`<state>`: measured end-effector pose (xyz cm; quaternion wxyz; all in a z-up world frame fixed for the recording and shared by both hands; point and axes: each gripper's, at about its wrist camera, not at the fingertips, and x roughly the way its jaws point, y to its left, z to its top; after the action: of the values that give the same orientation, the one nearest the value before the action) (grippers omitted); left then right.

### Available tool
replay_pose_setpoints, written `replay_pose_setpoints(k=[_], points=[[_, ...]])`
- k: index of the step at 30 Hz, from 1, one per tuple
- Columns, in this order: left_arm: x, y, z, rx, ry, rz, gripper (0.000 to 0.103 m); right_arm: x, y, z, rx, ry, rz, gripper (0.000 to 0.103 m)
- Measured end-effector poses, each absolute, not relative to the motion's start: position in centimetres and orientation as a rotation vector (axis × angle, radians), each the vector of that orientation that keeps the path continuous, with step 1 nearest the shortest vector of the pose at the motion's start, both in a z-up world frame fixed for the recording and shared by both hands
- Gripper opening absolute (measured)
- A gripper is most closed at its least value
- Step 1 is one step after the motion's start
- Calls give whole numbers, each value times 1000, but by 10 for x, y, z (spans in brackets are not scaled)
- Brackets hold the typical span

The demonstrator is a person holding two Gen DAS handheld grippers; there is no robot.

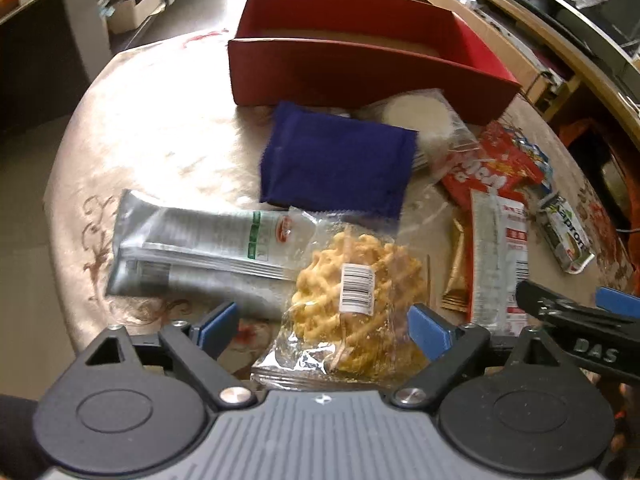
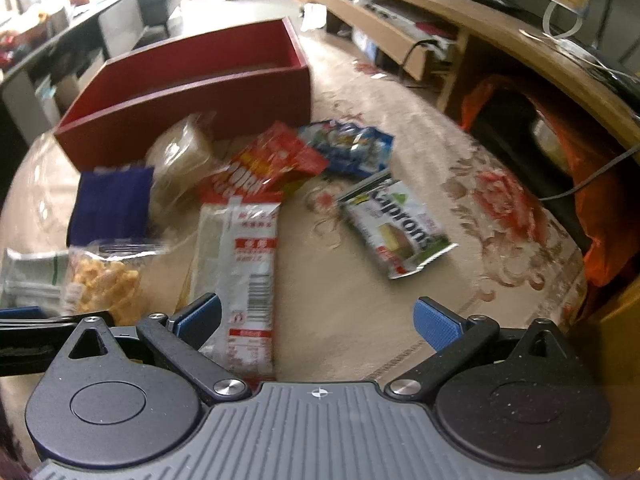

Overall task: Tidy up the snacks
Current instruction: 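Grasp the waffle crisp bag with left tool while right tool grasps the white-red snack pack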

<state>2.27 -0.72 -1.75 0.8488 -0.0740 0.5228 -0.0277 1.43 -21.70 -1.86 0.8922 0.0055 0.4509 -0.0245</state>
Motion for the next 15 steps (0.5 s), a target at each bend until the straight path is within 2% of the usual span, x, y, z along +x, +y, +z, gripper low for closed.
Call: replay_pose_setpoints(k=[10,12,13,15], points=[[24,-2,-8,-139,1063,-66,94,43,-171,-44,-131,1010,10,101],[26,-1,-9,-146,1072,-76,94,48,-175,-47,-86,1024,22,100],[26,-1,-9,-149,1074,-76,94,49,-179,-46,-60,1034,30,98],[27,-4,-9,-141,1082,-90,94,48,-187,-43,1,1041,64,82]])
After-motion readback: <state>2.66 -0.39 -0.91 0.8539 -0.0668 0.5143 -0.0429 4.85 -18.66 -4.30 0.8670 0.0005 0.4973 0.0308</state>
